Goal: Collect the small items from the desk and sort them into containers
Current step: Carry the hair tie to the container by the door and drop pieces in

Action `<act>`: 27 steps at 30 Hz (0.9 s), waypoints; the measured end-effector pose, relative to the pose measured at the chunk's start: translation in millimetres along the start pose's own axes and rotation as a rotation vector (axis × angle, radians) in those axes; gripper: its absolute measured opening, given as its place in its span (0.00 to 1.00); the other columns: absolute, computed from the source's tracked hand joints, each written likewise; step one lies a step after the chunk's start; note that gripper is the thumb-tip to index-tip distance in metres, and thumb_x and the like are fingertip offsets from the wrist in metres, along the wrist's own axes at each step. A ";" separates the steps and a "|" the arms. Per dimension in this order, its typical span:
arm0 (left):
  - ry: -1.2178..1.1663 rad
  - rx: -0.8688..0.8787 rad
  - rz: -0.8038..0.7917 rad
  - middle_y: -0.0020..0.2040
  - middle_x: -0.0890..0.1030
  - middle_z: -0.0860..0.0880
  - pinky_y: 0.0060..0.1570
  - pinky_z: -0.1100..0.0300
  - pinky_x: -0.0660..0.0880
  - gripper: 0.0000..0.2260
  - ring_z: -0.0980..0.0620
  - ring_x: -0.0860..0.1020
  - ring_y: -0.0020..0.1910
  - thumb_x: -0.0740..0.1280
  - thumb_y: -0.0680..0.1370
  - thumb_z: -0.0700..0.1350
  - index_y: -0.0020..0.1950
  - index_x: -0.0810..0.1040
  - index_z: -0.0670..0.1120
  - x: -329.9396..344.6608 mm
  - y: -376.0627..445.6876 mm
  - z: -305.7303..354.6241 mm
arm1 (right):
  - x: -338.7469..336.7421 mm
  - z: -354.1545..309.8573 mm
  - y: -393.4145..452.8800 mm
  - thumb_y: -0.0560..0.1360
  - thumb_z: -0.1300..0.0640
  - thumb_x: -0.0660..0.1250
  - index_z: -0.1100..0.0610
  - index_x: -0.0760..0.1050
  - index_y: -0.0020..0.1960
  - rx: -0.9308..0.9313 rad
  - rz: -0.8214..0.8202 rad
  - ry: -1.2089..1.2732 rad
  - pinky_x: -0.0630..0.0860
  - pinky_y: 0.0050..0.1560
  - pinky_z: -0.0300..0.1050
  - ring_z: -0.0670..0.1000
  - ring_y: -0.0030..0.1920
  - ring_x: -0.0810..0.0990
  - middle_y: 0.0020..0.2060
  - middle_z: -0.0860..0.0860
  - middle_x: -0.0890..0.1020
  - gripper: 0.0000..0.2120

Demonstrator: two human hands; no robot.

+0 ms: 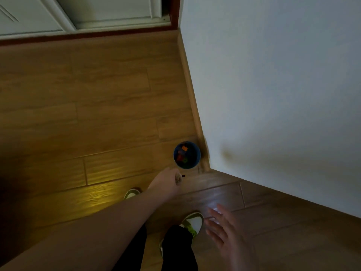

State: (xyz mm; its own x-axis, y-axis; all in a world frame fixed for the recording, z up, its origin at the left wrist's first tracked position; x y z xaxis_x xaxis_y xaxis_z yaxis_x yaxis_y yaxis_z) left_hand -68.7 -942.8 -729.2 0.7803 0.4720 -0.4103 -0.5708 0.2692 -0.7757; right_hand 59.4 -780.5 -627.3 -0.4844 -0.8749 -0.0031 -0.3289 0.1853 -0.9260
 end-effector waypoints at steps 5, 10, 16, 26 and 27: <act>0.011 0.005 0.003 0.48 0.76 0.52 0.45 0.59 0.72 0.06 0.52 0.75 0.48 0.65 0.77 0.42 0.46 0.72 0.53 18.4 60.3 -6.8 | -13.3 7.4 31.2 0.78 0.56 0.65 0.50 0.77 0.59 -0.174 0.042 -0.193 0.77 0.42 0.40 0.48 0.48 0.85 0.48 0.45 0.86 0.11; 0.060 -0.005 0.004 0.51 0.76 0.50 0.43 0.60 0.71 0.03 0.52 0.74 0.47 0.65 0.78 0.43 0.50 0.72 0.51 28.2 104.4 -11.3 | -17.9 9.1 48.0 0.79 0.59 0.61 0.54 0.76 0.63 -0.217 -0.015 -0.227 0.79 0.45 0.41 0.47 0.50 0.84 0.50 0.41 0.84 0.13; 0.085 -0.058 -0.012 0.53 0.78 0.48 0.50 0.55 0.77 0.08 0.49 0.76 0.50 0.65 0.78 0.44 0.57 0.74 0.48 34.9 130.4 -16.0 | -18.5 13.3 60.0 0.77 0.57 0.65 0.53 0.79 0.58 -0.151 -0.026 -0.171 0.78 0.49 0.46 0.49 0.48 0.85 0.50 0.49 0.86 0.11; 0.094 -0.016 -0.067 0.73 0.64 0.46 0.64 0.54 0.70 0.28 0.47 0.68 0.68 0.68 0.76 0.46 0.74 0.62 0.48 41.0 149.7 -21.3 | -13.3 27.1 77.7 0.48 0.31 0.78 0.54 0.78 0.58 -0.062 -0.017 -0.079 0.79 0.41 0.42 0.53 0.48 0.85 0.48 0.50 0.86 0.45; 0.088 -0.014 -0.089 0.77 0.56 0.47 0.67 0.54 0.67 0.33 0.46 0.63 0.72 0.68 0.77 0.47 0.77 0.56 0.49 40.7 147.0 -21.1 | -12.2 25.9 78.3 0.48 0.32 0.78 0.55 0.78 0.57 -0.065 -0.011 -0.071 0.78 0.42 0.43 0.53 0.48 0.85 0.47 0.50 0.86 0.44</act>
State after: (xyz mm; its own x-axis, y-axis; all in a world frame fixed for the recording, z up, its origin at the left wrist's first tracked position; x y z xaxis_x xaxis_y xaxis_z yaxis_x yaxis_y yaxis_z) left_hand -115.4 -901.8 -870.0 0.8475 0.3708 -0.3797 -0.4952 0.2948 -0.8172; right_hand 60.6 -766.9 -709.6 -0.4223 -0.9062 -0.0223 -0.3870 0.2025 -0.8996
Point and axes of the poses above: each hand's wrist, its own y-axis towards the middle knuckle, its own x-axis out of the palm, z = x × y, the point moved 4 cm from there along y, towards the middle knuckle
